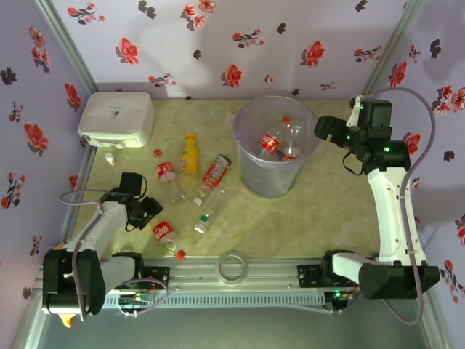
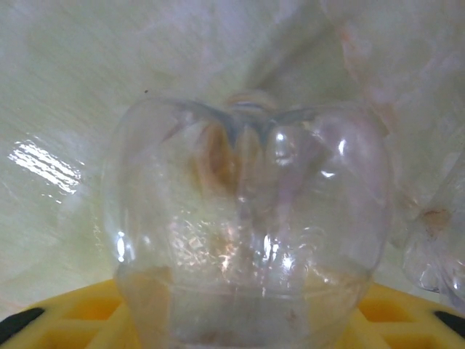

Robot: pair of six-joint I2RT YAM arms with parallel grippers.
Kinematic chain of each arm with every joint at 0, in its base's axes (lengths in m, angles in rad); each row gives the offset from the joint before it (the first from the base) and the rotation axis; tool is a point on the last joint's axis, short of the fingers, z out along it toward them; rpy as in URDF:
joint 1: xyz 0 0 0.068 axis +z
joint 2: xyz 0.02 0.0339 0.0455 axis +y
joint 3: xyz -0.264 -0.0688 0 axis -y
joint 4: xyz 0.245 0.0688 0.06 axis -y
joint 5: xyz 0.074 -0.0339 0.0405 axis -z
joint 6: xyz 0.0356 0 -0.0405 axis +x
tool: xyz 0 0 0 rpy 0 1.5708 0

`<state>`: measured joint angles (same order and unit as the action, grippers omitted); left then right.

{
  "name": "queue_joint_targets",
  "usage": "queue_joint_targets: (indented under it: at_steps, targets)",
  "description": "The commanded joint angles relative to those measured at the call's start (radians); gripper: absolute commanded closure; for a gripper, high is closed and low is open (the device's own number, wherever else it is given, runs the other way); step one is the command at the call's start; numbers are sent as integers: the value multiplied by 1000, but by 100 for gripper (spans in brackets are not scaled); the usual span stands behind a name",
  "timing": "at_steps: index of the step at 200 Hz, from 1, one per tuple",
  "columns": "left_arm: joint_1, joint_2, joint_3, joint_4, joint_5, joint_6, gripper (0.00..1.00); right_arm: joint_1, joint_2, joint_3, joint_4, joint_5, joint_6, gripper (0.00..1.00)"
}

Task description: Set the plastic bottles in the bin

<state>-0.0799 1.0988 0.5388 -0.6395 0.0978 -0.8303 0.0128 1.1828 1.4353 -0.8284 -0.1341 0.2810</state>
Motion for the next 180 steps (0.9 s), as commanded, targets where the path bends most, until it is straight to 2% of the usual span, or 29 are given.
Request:
queue_joint_targets:
  at_steps: [1, 45, 72, 97, 143, 164, 180]
  targets:
    - [15, -32, 60, -35, -22, 33, 56, -5, -14, 11, 11, -13, 15, 9]
    - [40, -40, 245, -122, -14, 132, 64, -2, -21, 54, 6, -100, -2, 13]
    - [40, 4, 395, -144, 45, 175, 67, 17, -14, 95, -10, -153, 0, 14]
    - [40, 31, 510, -139, 84, 190, 75, 57, -11, 145, -20, -157, -9, 14]
    - [19, 60, 625, -14, 179, 154, 88, 198, 53, 271, -50, -168, -20, 15]
    - [-27, 85, 655, 74, 209, 110, 95, 279, 89, 314, -41, -181, -11, 16]
    - [-81, 112, 691, 108, 210, 101, 97, 360, 128, 349, -35, -185, -4, 18]
